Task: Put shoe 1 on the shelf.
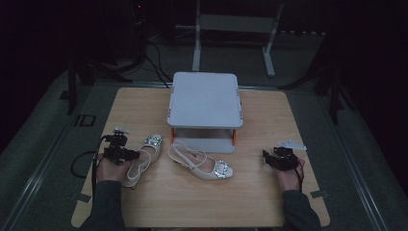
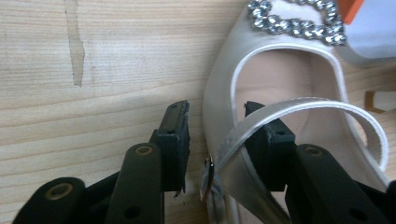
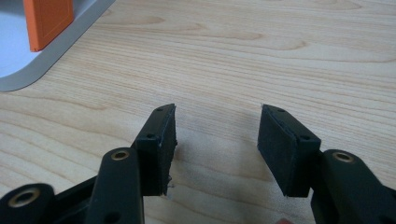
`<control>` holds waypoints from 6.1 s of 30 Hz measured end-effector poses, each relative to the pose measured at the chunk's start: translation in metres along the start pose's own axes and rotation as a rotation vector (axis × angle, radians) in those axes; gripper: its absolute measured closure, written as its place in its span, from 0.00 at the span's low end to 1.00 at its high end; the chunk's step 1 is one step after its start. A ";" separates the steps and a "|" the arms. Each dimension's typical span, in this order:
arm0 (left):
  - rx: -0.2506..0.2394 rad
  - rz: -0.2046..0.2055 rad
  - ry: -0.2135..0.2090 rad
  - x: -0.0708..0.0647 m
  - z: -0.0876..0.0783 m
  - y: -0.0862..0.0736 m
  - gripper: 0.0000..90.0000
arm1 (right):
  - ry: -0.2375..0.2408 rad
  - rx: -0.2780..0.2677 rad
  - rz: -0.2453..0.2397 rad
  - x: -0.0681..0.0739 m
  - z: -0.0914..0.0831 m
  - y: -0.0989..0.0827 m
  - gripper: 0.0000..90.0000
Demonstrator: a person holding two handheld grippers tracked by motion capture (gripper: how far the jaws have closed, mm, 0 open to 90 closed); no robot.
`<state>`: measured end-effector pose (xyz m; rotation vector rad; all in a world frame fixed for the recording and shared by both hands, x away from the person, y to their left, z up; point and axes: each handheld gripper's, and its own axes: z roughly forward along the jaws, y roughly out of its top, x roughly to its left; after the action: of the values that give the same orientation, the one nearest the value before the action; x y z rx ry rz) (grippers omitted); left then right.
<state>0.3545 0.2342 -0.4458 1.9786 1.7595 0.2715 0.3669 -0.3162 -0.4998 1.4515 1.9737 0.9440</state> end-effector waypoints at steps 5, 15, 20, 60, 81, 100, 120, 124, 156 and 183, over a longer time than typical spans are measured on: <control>0.003 0.011 0.035 -0.007 -0.001 0.002 0.62 | 0.002 0.000 0.001 0.000 0.000 0.000 0.52; 0.035 -0.038 -0.002 0.002 0.014 -0.003 0.64 | 0.003 0.000 0.002 0.000 0.000 0.000 0.52; 0.033 -0.089 -0.082 0.008 0.015 -0.003 0.74 | 0.002 0.000 0.002 0.000 0.000 0.000 0.52; -0.086 -0.232 -0.166 0.024 0.009 -0.003 0.91 | 0.004 0.003 0.003 -0.001 0.001 0.001 0.50; -0.185 -0.267 -0.205 0.016 -0.029 0.040 0.91 | 0.007 0.004 0.007 -0.001 0.002 0.002 0.50; -0.250 -0.258 -0.193 0.009 -0.068 0.088 0.90 | 0.012 0.005 0.003 0.000 0.003 0.002 0.50; -0.272 -0.278 -0.214 -0.008 -0.084 0.131 0.91 | 0.016 0.007 0.004 0.000 0.004 0.003 0.50; -0.281 -0.285 -0.223 -0.012 -0.089 0.139 0.91 | 0.016 0.005 0.006 0.000 0.004 0.003 0.50; -0.282 -0.324 -0.193 -0.106 -0.080 0.208 0.90 | 0.028 0.004 0.009 -0.001 0.005 0.005 0.50; -0.201 -0.369 -0.047 -0.156 -0.033 0.229 0.88 | 0.041 -0.003 0.007 0.000 0.007 0.006 0.50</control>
<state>0.5170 0.0750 -0.2844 1.4774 1.9404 0.2614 0.3760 -0.3132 -0.4995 1.4492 1.9968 0.9866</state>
